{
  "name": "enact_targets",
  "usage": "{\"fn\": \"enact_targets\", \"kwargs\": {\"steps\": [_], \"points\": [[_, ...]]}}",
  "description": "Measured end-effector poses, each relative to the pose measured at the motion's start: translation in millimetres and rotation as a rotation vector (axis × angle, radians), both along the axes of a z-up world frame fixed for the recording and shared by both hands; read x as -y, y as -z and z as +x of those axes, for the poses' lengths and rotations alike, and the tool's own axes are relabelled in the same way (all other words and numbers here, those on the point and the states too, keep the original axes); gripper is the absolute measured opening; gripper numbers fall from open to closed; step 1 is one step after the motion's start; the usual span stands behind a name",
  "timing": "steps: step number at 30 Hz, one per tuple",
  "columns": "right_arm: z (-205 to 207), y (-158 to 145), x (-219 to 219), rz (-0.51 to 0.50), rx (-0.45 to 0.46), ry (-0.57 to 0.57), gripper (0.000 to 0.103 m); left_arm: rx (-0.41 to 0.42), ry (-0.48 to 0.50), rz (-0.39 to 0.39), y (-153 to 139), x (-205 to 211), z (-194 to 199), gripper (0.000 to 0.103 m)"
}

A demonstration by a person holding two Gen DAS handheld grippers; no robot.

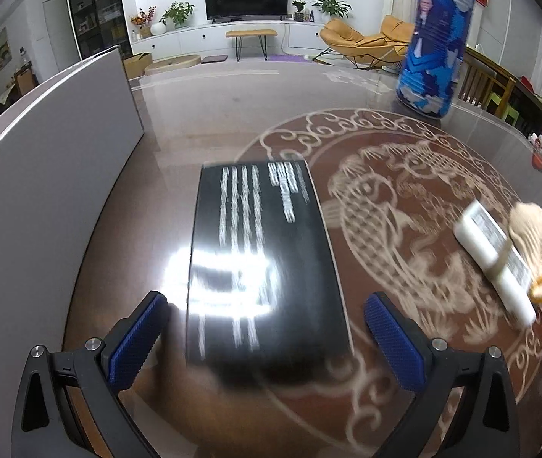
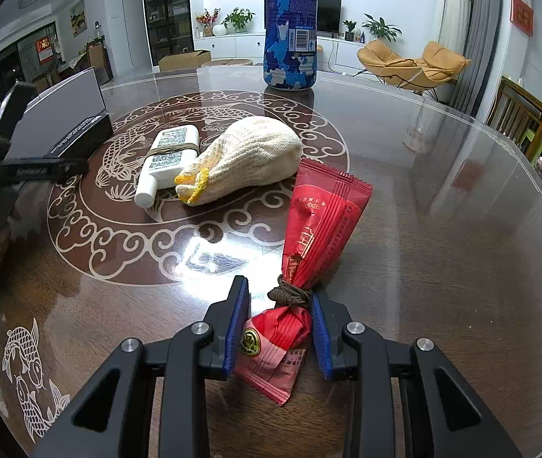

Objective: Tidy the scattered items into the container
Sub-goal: 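Grasp the black odor removing bar box with the left tool while the right tool holds the red packet, then lower the red packet onto the table and open the right tool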

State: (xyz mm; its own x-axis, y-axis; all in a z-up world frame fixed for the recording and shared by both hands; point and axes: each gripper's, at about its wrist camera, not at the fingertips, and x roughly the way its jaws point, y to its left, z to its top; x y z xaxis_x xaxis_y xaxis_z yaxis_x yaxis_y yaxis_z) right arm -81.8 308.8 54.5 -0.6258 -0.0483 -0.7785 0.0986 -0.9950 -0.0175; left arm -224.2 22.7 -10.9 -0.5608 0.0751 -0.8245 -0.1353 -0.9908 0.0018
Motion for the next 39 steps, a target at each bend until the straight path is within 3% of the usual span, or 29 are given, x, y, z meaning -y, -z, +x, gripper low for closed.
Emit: {"fn": "enact_targets", "kwargs": {"steps": [6, 8, 14, 25, 27, 36, 39], "points": [[1, 0, -1, 0.004, -0.001, -0.001, 0.033, 0.036, 0.005, -0.01, -2, -4, -26, 0.102], [1, 0, -1, 0.004, -0.001, -0.001, 0.033, 0.014, -0.003, -0.009, -8, -4, -25, 0.058], [1, 0, -1, 0.007, -0.001, 0.002, 0.033, 0.004, -0.025, -0.01, -10, 1, -3, 0.058], [1, 0, 1, -0.009, 0.0, -0.016, 0.036, -0.047, -0.048, 0.003, -7, -8, 130, 0.058], [2, 0, 8, -0.048, 0.002, -0.031, 0.036, -0.05, -0.043, 0.007, -8, -9, 149, 0.058], [12, 3, 95, -0.056, 0.006, -0.254, 0.036, -0.074, -0.045, 0.011, -6, -17, 165, 0.058], [13, 4, 97, -0.072, 0.011, -0.279, 0.049, -0.073, -0.044, 0.011, -6, -17, 165, 0.06]]}}
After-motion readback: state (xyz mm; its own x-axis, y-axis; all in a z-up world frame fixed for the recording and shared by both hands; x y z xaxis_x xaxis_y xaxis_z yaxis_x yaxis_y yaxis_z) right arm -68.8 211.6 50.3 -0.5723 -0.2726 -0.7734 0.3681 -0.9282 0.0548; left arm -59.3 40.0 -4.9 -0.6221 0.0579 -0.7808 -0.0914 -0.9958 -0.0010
